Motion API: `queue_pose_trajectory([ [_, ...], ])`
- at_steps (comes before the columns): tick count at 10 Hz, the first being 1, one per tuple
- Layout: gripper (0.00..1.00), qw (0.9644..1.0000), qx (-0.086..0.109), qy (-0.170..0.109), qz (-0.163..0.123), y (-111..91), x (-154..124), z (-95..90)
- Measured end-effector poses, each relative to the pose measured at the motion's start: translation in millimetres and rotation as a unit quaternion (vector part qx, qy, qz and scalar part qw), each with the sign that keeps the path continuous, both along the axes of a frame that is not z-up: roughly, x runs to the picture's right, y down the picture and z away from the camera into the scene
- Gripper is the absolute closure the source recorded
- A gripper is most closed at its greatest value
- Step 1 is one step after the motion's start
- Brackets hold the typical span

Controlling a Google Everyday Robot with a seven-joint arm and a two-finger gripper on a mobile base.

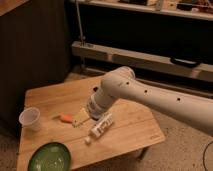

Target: Drag the pepper across the table

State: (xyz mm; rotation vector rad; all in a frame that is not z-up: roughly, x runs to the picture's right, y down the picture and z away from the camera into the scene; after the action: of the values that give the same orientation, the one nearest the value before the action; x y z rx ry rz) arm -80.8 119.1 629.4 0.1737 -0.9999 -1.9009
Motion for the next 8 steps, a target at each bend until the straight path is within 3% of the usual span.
queue_pose_trajectory([
  [5,0.2,1.0,0.003,0.001,-0.001,-0.7,0.0,0.3],
  [6,0.2,0.9999,0.015,0.002,-0.002,-3.6,-0.6,2.1],
  [8,0.2,0.9974,0.06,-0.021,-0.035,-22.3,-12.7,19.5],
])
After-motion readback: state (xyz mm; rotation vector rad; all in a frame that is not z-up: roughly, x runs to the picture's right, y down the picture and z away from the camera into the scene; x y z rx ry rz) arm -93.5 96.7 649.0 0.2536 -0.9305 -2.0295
